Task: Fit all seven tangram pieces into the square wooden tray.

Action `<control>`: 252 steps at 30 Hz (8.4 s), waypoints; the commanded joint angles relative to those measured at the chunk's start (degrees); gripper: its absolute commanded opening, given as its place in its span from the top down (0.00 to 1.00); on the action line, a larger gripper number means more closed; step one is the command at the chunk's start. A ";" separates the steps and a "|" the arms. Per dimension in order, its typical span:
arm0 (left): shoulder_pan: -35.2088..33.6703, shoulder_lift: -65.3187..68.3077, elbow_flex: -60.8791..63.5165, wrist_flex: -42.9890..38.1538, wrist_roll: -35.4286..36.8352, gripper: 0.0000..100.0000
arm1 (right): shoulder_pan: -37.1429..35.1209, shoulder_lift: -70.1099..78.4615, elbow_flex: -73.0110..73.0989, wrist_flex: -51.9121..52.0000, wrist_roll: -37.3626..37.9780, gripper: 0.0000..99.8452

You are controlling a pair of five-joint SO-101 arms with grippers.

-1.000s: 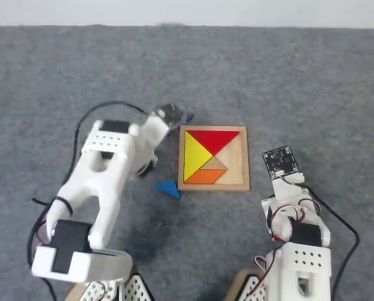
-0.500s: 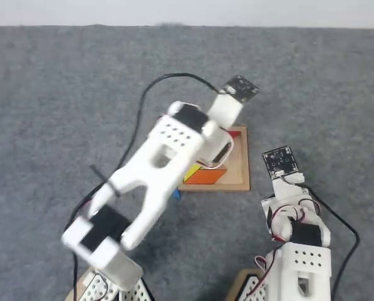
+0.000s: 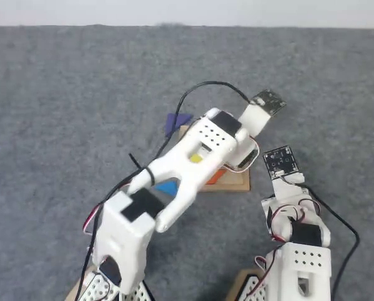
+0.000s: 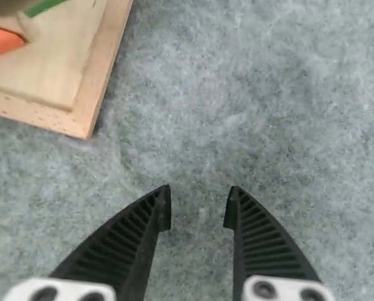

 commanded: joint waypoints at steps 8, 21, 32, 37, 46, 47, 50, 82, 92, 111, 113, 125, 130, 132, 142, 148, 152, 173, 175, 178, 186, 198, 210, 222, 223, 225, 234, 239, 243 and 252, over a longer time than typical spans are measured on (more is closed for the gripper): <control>-0.97 2.81 -3.91 -2.46 0.88 0.98 | -0.22 -1.01 -0.35 0.31 0.79 0.84; -6.24 2.73 -3.74 -2.37 0.44 0.88 | -0.40 -1.01 -0.35 0.31 0.79 0.84; -7.74 2.20 -4.09 -1.93 -2.55 0.88 | -0.48 -1.01 -0.35 0.31 0.88 0.84; -7.82 2.11 -4.18 -1.14 -2.81 0.88 | -0.48 -1.01 -0.35 0.31 0.88 0.84; -12.84 -4.13 -3.74 0.35 -2.90 0.88 | -0.48 -1.01 -0.26 0.31 0.88 0.84; -14.24 -5.27 -3.74 1.23 -2.90 0.88 | -0.48 -1.01 -0.26 0.31 0.88 0.84; -19.16 -10.29 -2.77 5.45 -2.90 0.88 | -0.48 -1.01 0.35 -0.66 0.97 0.84; -20.04 -47.21 54.46 -12.57 -31.91 0.79 | -0.57 -1.01 0.53 -0.92 0.88 0.84; -19.60 -46.95 56.22 -14.42 -37.63 0.79 | -0.57 -1.01 0.53 -0.92 0.88 0.84; -20.75 -20.57 43.03 -15.30 -38.07 0.79 | -0.57 -1.01 0.53 -0.84 0.97 0.84; -22.15 -20.31 42.42 -13.54 -38.24 0.81 | -0.57 -1.01 0.53 -0.84 0.97 0.84; -26.64 -24.18 43.30 -9.32 -43.78 0.80 | -0.57 -1.01 0.53 -0.84 0.97 0.84; -27.43 -24.18 43.74 -9.14 -44.04 0.80 | -0.57 -1.01 0.53 -0.84 0.97 0.84; -27.52 -24.09 43.74 -9.23 -44.04 0.80 | -0.57 -1.01 0.53 -0.84 0.97 0.84; -27.25 -24.09 43.91 -11.34 -43.87 0.81 | -0.57 -1.01 0.53 -0.84 0.97 0.84; -27.25 -24.09 45.67 -11.52 -44.22 0.89 | -0.57 -1.01 0.53 -0.84 0.97 0.84; -27.25 -24.79 45.23 -9.93 -45.19 0.93 | -0.57 -1.01 0.53 -0.84 0.97 0.84; -27.34 -37.89 39.69 -1.67 -46.15 0.80 | -0.57 -1.01 0.53 -0.84 0.97 0.84; -27.43 -35.16 39.60 -1.93 -47.91 0.80 | -0.57 -1.01 0.53 -0.84 0.97 0.84; -27.25 -30.33 38.90 -2.20 -48.18 0.80 | -0.57 -1.01 0.53 -0.84 0.97 0.84; -23.74 -20.92 33.19 -4.40 -48.18 0.80 | -1.63 -0.92 0.53 -0.84 0.97 0.84; -25.05 -11.52 30.37 -4.48 -51.96 0.81 | -2.07 -0.92 0.62 -0.84 1.05 0.84; -25.49 -10.64 30.46 -2.90 -51.43 0.94 | -2.15 -0.92 0.62 -0.84 1.05 0.84; -25.93 -31.03 35.91 2.90 -50.81 0.94 | -2.24 -0.92 0.62 -0.84 1.05 0.84; -25.67 -32.70 36.00 2.46 -50.81 0.92 | -2.24 -0.92 0.62 -0.84 1.05 0.84; -24.97 -33.93 36.35 0.53 -50.81 0.86 | -2.24 -0.92 0.62 -0.84 1.05 0.84; -22.86 -25.49 35.65 -2.29 -56.26 0.81 | -2.24 -0.92 0.62 -0.84 1.05 0.84; -26.11 -20.92 33.01 -4.57 -56.35 0.81 | -2.33 -0.92 0.62 -0.84 1.05 0.84; -27.87 -16.97 31.78 -4.57 -56.44 0.81 | -2.33 -0.92 0.62 -0.84 1.05 0.84; -27.52 -11.69 31.87 -5.54 -56.44 0.90 | -2.33 -0.92 0.62 -0.84 1.05 0.84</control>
